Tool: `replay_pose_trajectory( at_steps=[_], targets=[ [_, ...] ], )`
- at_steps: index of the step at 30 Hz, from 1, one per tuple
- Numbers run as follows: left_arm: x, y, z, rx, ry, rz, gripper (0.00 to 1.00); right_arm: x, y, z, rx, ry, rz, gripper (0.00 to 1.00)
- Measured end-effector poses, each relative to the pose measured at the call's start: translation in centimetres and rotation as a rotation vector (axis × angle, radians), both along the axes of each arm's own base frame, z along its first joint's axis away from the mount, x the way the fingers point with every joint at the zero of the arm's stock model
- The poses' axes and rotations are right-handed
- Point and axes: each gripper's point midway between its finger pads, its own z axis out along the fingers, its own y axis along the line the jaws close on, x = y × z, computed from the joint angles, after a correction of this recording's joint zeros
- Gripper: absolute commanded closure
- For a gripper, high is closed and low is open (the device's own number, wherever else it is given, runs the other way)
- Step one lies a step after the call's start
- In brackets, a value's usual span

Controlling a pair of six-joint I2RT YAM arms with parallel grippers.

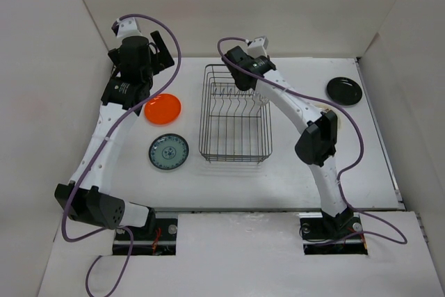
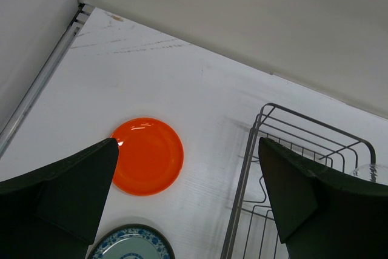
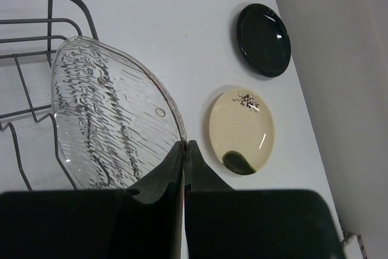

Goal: Load the plates into the dish rack

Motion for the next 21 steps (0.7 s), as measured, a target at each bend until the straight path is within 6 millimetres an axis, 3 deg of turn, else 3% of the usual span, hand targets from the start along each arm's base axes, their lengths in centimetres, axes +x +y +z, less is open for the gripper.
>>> replay_pose_trajectory(
  at_steps=[11, 21],
  targets=[
    [-0.5, 0.2, 0.8, -0.005, -0.021, 0.002, 0.00, 0.3, 0.3, -0.4, 0.007, -0.005, -0.004, 0.99],
    [-0.5, 0.2, 0.8, -0.004, -0.021, 0.004, 0.00, 0.1, 1.1, -0.7, 0.005, 0.000, 0.008, 0.84]
  ],
)
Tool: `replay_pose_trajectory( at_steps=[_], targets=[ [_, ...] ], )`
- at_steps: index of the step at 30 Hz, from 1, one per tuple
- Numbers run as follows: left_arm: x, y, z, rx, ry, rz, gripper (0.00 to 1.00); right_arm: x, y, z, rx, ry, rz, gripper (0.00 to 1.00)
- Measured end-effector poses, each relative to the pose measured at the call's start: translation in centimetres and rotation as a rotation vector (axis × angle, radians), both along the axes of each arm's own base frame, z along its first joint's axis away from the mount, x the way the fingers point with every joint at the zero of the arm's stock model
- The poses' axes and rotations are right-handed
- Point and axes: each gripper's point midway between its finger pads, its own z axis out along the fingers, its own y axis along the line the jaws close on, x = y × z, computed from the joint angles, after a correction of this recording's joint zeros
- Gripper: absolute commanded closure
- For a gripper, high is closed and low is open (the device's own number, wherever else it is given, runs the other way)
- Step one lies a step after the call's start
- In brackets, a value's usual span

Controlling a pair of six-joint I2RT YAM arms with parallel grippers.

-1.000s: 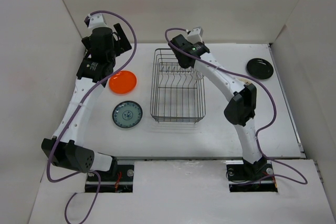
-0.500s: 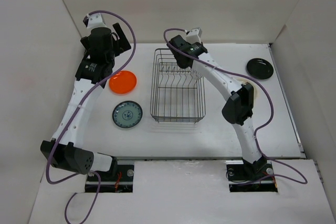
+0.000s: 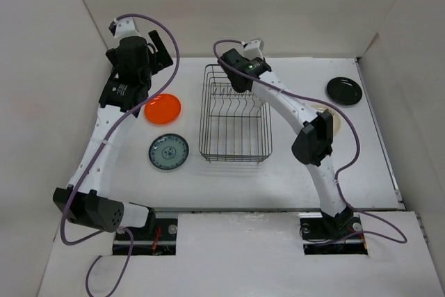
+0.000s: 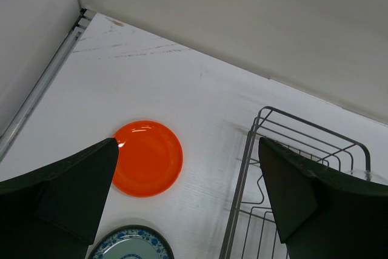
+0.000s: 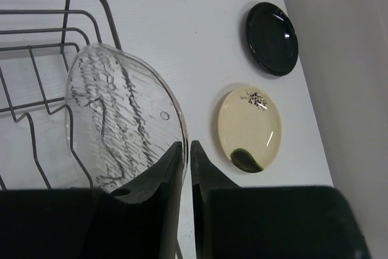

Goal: Load the plates into the dish rack

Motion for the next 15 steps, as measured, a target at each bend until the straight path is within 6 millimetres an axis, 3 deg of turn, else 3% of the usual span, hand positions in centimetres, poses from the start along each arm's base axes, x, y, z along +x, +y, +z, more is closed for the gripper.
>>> replay_pose_trajectory(
  at_steps=[4, 6, 7, 11, 12, 15],
  targets=[
    [0.0, 0.0, 0.0, 0.003, 0.001, -0.001, 0.00, -0.2, 0.6, -0.9, -0.013, 0.022, 0.014, 0.79],
    [0.0, 0.0, 0.0, 0.004, 0.001, -0.001, 0.00, -0.2, 1.1, -1.4, -0.020, 0.033, 0.024, 0.70],
    [0.0, 0.0, 0.0, 0.005, 0.001, -0.001, 0.00, -0.3, 1.3, -1.6, -0.019, 0.037, 0.026, 0.70],
    [0.0, 0.0, 0.0, 0.008, 0.001, -0.002, 0.00, -0.3, 1.4, -2.1, -0.020, 0.053, 0.032, 0.44],
    [0.0, 0.0, 0.0, 0.008, 0.001, -0.002, 0.00, -0.3, 1.5, -2.1, -0.017, 0.054, 0.034, 0.28],
    [0.0, 0.0, 0.0, 0.008, 0.001, -0.002, 0.00, -0.3, 1.6, -1.9, -0.010, 0.053, 0.037, 0.23]
  ],
)
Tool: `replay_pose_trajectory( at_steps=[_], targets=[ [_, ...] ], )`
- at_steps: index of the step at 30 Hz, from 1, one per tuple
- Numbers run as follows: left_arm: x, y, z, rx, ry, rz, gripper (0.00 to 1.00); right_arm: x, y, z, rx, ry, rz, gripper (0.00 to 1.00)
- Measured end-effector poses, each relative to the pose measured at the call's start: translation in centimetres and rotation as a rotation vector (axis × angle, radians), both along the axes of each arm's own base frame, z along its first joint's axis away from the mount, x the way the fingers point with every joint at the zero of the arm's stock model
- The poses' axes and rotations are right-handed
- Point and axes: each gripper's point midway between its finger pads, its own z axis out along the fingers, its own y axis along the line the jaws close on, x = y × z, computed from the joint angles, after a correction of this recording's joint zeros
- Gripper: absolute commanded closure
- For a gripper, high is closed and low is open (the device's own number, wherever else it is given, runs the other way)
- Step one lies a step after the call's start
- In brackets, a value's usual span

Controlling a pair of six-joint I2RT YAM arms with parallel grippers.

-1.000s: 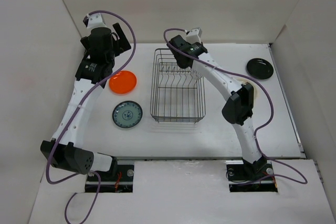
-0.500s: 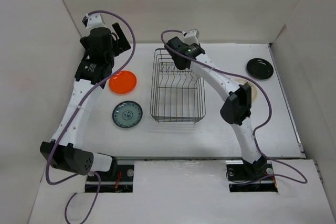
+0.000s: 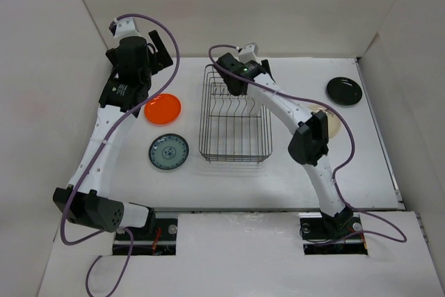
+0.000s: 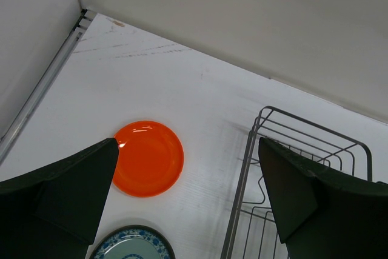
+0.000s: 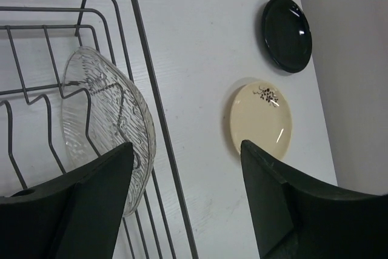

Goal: Load the plates into the dish rack

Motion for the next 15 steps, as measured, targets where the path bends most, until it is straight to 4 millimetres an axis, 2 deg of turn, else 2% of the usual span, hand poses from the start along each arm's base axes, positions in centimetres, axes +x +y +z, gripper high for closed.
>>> replay_pose_trajectory(
  at_steps=[4, 9, 11, 13, 15],
  targets=[
    [0.0, 0.0, 0.0, 0.000, 0.000, 0.000, 0.00, 0.0, 0.2, -0.1, 0.019, 0.005, 0.005, 0.19],
    [0.1, 0.0, -0.1, -0.001, 0.001, 0.002, 0.00, -0.7, -1.4, 1.8, 0.122, 0.001, 0.000, 0.17],
    [0.2, -0.1, -0.2, -0.001, 0.006, 0.000, 0.00, -0.9, -3.2, 3.4, 0.216, -0.027, 0.002, 0.11],
    [0.3, -0.2, -0.5, -0.001, 0.011, -0.004, 0.00, -1.1, -5.6, 4.7, 0.353, -0.049, 0.020, 0.09],
    [0.4, -0.4, -0.7, -0.003, 0.017, -0.016, 0.00, -1.1, -9.9, 6.2, 0.507, -0.109, 0.021, 0.09]
  ],
)
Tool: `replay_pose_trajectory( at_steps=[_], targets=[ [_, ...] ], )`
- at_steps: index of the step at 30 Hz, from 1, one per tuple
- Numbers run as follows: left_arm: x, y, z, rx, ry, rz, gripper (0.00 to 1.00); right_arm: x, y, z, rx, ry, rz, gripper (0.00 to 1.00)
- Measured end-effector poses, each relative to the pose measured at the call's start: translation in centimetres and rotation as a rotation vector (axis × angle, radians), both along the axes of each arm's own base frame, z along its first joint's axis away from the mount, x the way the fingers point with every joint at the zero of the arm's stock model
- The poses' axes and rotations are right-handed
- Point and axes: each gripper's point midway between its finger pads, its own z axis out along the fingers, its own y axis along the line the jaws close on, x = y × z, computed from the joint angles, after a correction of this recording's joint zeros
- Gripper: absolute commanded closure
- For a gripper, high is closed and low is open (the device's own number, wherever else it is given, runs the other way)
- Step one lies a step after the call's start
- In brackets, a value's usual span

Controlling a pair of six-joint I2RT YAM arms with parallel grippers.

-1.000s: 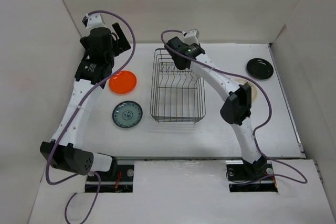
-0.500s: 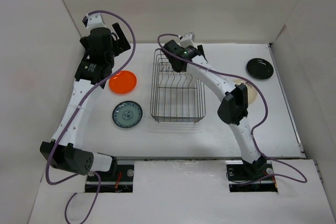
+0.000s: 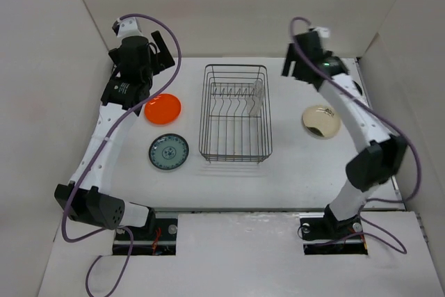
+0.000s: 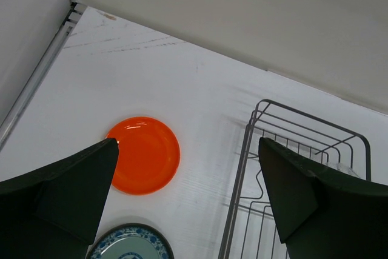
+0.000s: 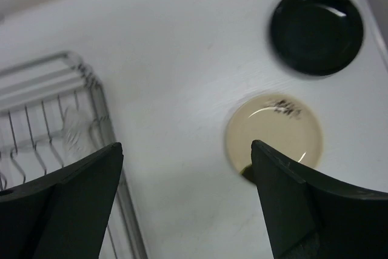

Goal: Load the plates into the dish rack

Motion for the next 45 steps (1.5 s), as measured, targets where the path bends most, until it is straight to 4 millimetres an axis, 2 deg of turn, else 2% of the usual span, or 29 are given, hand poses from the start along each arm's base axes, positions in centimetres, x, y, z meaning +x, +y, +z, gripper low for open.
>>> replay_pose_trajectory(
  at_steps=[2, 4, 6, 8, 12, 13, 15, 23, 27, 32, 35, 39, 45],
  targets=[
    [0.1, -0.4, -0.1, -0.005, 0.004, -0.020, 0.00, 0.4, -5.4, 1.5, 0.119, -0.085, -0.060, 0.09],
    [0.1, -0.9, -0.1, -0.013, 0.002, -0.050, 0.00, 0.6, -12.0, 1.6, 0.193, -0.161, -0.166, 0.09],
    [0.2, -1.4, 0.1, -0.021, -0.005, -0.072, 0.00, 0.2, -16.7, -0.4, 0.238, -0.189, -0.250, 0.09],
    [0.3, -1.8, 0.2, -0.028, -0.008, -0.094, 0.00, -0.5, -18.7, -4.2, 0.297, -0.158, -0.286, 0.09],
    [0.3, -2.5, 0.2, -0.040, -0.010, -0.131, 0.00, -3.3, -20.1, -12.6, 0.455, -0.058, -0.357, 0.09],
    [0.3, -2.6, 0.3, -0.042, -0.011, -0.137, 0.00, -4.0, -20.3, -14.0, 0.489, -0.033, -0.376, 0.09],
    [0.3, -2.8, 0.2, -0.046, -0.010, -0.151, 0.00, -4.4, -21.2, -15.4, 0.523, -0.022, -0.423, 0.09],
    [0.3, -3.4, 0.2, -0.055, -0.008, -0.178, 0.00, -1.4, -24.0, -16.1, 0.589, -0.113, -0.487, 0.10],
    [0.4, -3.4, 0.3, -0.053, -0.012, -0.183, 0.00, 0.6, -25.3, -17.5, 0.614, -0.114, -0.513, 0.10],
    [0.4, -3.4, 0.3, -0.052, -0.013, -0.183, 0.00, 1.9, -25.9, -19.4, 0.627, -0.084, -0.540, 0.12],
    [0.4, -3.4, 0.3, -0.051, -0.015, -0.184, 0.00, 2.6, -26.3, -20.0, 0.628, -0.079, -0.549, 0.16],
    [0.4, -3.4, 0.4, -0.050, -0.016, -0.183, 0.00, 3.6, -26.8, -20.4, 0.627, -0.079, -0.561, 0.17],
    [0.5, -3.3, 0.4, -0.049, -0.019, -0.178, 0.00, 4.9, -27.8, -20.3, 0.617, -0.070, -0.587, 0.27]
  ],
)
